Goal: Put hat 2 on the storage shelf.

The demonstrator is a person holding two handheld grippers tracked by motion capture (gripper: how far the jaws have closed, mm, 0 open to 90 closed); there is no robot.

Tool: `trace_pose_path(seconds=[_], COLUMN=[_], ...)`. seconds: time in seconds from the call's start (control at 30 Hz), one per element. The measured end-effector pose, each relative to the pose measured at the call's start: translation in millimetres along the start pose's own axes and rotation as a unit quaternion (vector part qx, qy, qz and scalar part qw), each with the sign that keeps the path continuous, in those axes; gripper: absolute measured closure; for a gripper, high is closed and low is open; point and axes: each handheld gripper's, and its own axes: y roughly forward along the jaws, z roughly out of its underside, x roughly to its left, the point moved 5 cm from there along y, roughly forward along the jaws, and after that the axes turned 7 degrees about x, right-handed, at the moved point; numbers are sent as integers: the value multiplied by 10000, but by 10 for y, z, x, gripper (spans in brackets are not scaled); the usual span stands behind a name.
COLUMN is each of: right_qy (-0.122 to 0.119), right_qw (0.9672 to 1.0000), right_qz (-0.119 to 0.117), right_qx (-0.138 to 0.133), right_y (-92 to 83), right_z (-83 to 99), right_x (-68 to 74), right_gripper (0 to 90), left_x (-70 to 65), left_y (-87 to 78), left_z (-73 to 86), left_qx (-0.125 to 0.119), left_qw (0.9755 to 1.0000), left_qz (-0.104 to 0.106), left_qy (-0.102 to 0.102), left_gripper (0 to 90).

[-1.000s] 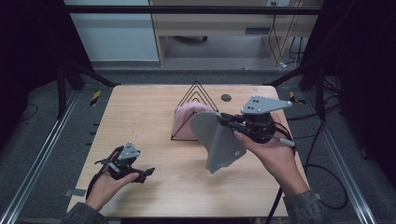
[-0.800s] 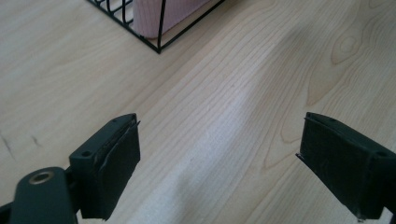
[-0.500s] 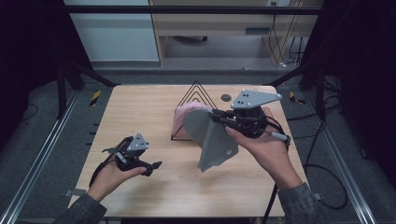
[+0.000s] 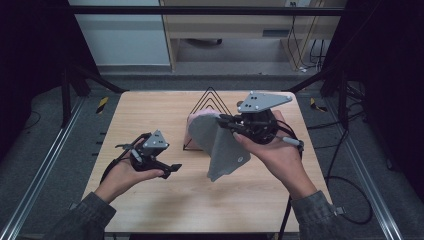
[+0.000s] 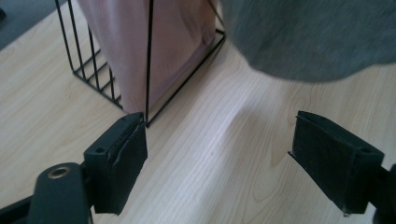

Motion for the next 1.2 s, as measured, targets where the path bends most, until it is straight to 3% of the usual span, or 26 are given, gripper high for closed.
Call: trace_pose_path(seconds=[0.17,0.37,0.43,0.53,0.67,0.7,0.73,0.77,0.8,0.9,1.2], right_qy=[-23,-6,-7,-7,5,29,29,64,64,132,380], right_qw=[10000,9999,9999,9998,9998,9998,9998,9998,9998,9998,9992], right_qz=[-59,-136,-159,-199,-208,-210,-210,-202,-202,-155,56], right_qx=[20,19,16,37,52,37,37,43,43,43,68], right_y=[50,93,104,126,142,138,138,137,137,127,36], right_z=[-7,2,6,21,38,48,48,71,71,128,289], right_x=[47,81,92,107,112,110,110,96,96,54,-145], right_gripper=[847,847,847,847,847,847,847,846,846,846,846], left_x=[-46,-74,-58,-53,-62,-63,-66,-70,-77,-87,-85], left_y=[10,112,124,139,196,210,216,213,209,185,-84], left_z=[-181,-287,-312,-361,-416,-431,-447,-464,-482,-512,-612], left_qx=[-186,-166,-235,-390,-370,-401,-420,-456,-514,-527,-463], left_qw=[9998,9996,9995,9992,9993,9992,9990,9989,9986,9986,9987], left_qz=[46,0,-110,-20,29,74,132,113,89,108,-206], left_qy=[88,225,173,84,110,49,25,35,16,-18,78], left_gripper=[238,321,371,432,518,595,595,714,714,841,866])
